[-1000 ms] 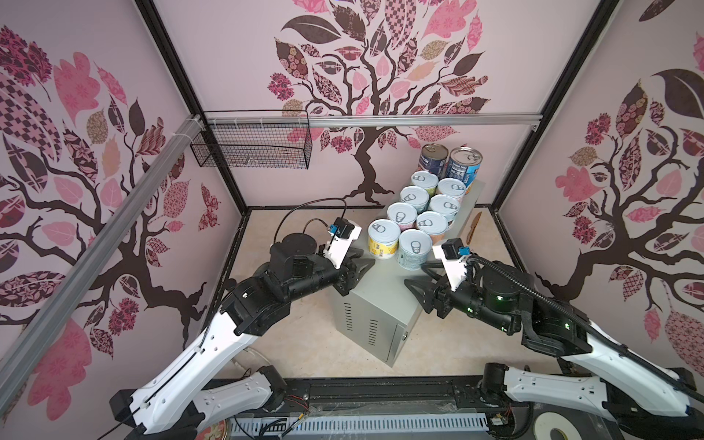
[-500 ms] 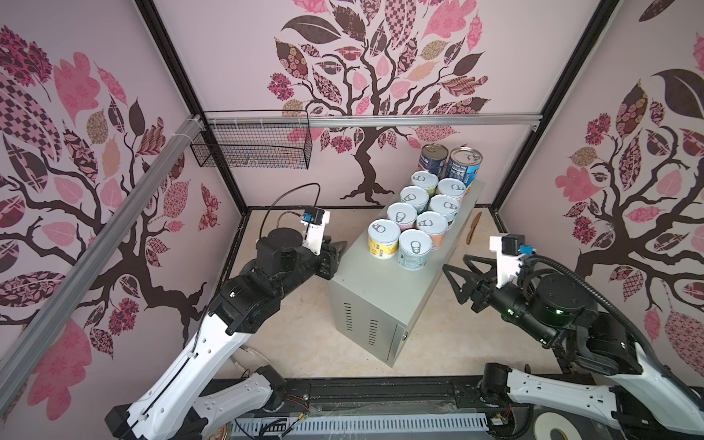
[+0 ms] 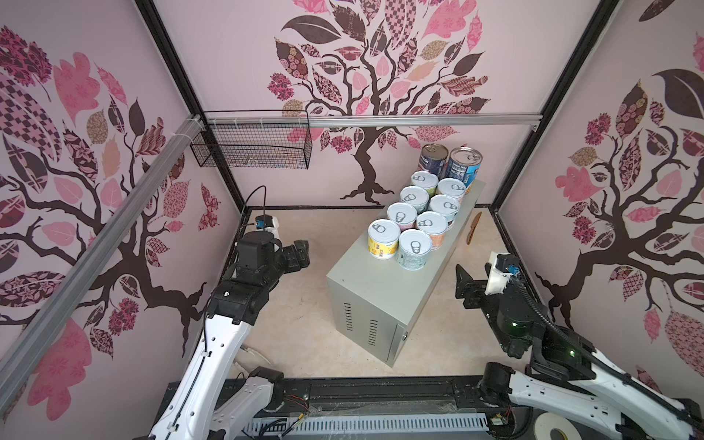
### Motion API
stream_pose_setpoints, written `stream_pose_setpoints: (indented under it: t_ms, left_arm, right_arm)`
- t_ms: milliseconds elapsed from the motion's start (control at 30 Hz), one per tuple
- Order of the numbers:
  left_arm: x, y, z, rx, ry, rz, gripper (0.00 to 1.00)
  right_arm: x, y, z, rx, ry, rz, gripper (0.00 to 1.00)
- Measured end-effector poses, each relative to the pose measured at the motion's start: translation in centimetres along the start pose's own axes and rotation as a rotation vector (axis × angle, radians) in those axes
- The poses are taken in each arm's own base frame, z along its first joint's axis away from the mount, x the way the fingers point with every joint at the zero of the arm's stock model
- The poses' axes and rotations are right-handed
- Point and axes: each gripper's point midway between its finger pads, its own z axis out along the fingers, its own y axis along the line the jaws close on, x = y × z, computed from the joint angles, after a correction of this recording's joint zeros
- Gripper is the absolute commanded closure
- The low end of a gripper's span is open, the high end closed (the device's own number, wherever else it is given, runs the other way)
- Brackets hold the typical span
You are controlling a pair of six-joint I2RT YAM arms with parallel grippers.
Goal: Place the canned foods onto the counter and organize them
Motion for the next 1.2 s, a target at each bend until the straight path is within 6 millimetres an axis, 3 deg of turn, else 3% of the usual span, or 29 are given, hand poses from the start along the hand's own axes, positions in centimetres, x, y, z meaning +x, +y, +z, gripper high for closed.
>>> stream_pose_setpoints:
  t_ms: [100,233,367,467,600,667,767,833,967,1200]
  left_arm:
    - [1.8,1.8,1.0,-0.050,0.039,-0.030,0.07]
    - [3.3,3.6,1.9,-0.114,0.055,-0.040,0.06]
    - [3.9,5.3,2.9,-0.196,0.033,-0.038,0.03]
    - [4.8,7.1,4.4,-0.282,0.030,-0.037,0.02]
    - [6.6,10.3,6.7,-0.374,0.035,-0.080,0.02]
    - [7.8,13.1,7.5,-0.431,0.042,-0.155,0.02]
    - [9.1,16.9,8.3,-0.522,0.059,-0.240,0.02]
    - [9.4,17.8,9.0,-0.545,0.067,-0.246,0.02]
    - [9.5,18.1,10.7,-0.544,0.049,-0.211,0.02]
    - [9.6,17.5,13.5,-0.552,0.048,-0.023,0.02]
  right_arm:
    - [1.2,-3.5,2.3,0.127,0.034,0.049,0.18]
    - [4.3,-10.4,5.5,0.301,0.098,0.222,0.17]
    - [9.6,-10.6,8.1,0.285,0.206,0.284,0.04]
    - [13.2,-11.3,9.8,0.327,0.258,0.279,0.00]
    - [17.6,-13.6,9.6,0.431,0.242,0.264,0.00]
    - [19.2,-14.8,9.2,0.487,0.220,0.250,0.00]
    - [19.5,-16.1,9.1,0.559,0.187,0.227,0.00]
    - [18.6,-16.5,9.5,0.588,0.137,0.219,0.00]
    - [17.3,-17.3,10.0,0.627,0.048,0.196,0.00]
    - [18.2,-17.8,10.6,0.651,0.018,0.134,0.00]
